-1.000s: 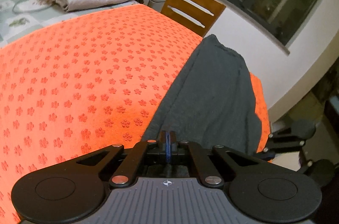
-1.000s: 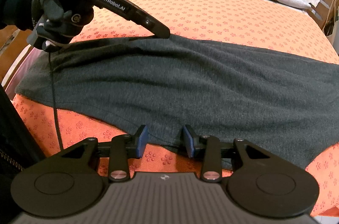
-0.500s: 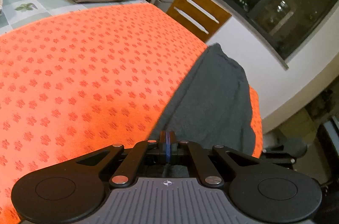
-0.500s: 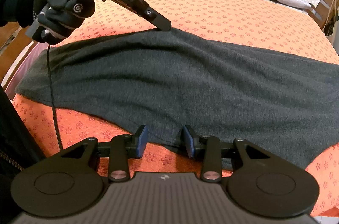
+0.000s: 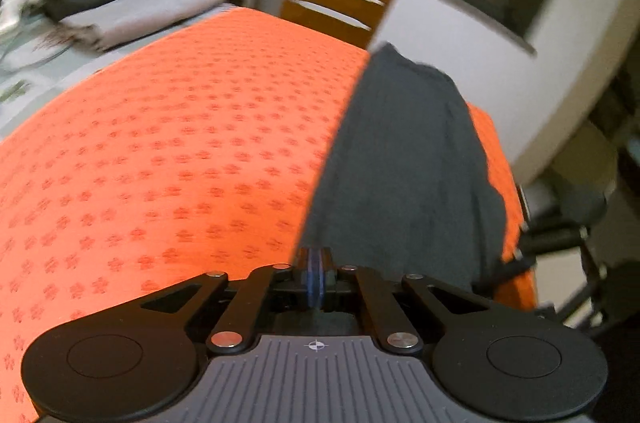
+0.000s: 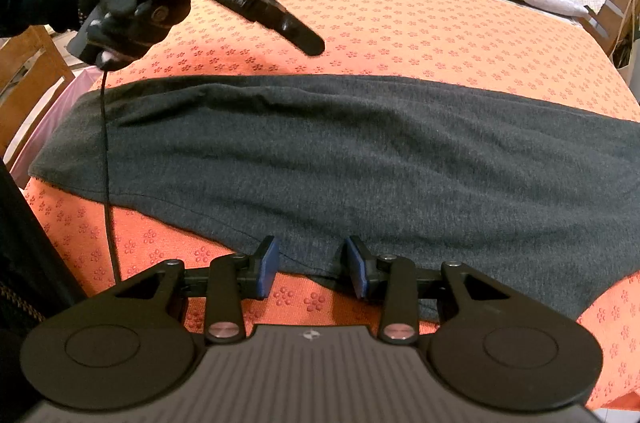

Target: Fold clothes

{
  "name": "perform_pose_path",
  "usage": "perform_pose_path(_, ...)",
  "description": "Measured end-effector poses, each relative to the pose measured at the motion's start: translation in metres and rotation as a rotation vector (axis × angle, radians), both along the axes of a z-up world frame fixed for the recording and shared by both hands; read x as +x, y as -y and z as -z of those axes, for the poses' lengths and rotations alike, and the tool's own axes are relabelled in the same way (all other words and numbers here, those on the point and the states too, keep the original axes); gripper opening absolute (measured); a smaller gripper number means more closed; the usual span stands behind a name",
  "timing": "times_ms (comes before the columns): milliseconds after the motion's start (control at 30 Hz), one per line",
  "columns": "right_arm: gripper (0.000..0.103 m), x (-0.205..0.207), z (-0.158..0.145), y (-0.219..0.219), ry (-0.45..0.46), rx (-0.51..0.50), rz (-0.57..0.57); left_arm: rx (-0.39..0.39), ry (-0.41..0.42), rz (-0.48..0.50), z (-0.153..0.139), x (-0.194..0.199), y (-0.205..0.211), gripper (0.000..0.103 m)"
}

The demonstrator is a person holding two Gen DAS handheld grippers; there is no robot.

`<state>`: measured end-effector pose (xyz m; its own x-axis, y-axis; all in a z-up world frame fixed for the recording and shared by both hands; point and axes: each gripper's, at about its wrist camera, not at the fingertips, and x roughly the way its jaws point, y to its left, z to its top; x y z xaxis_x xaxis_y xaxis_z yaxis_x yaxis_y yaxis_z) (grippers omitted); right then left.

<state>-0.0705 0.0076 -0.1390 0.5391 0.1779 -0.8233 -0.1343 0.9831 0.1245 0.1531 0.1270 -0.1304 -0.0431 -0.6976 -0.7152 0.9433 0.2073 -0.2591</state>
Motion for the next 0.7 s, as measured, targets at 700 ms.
perform_pose_path(700,0.045,0.0,-0.001,0.0,-0.001,0.0,-0.001,0.036,0.18,0.119,0.019,-0.035,0.015,0.003)
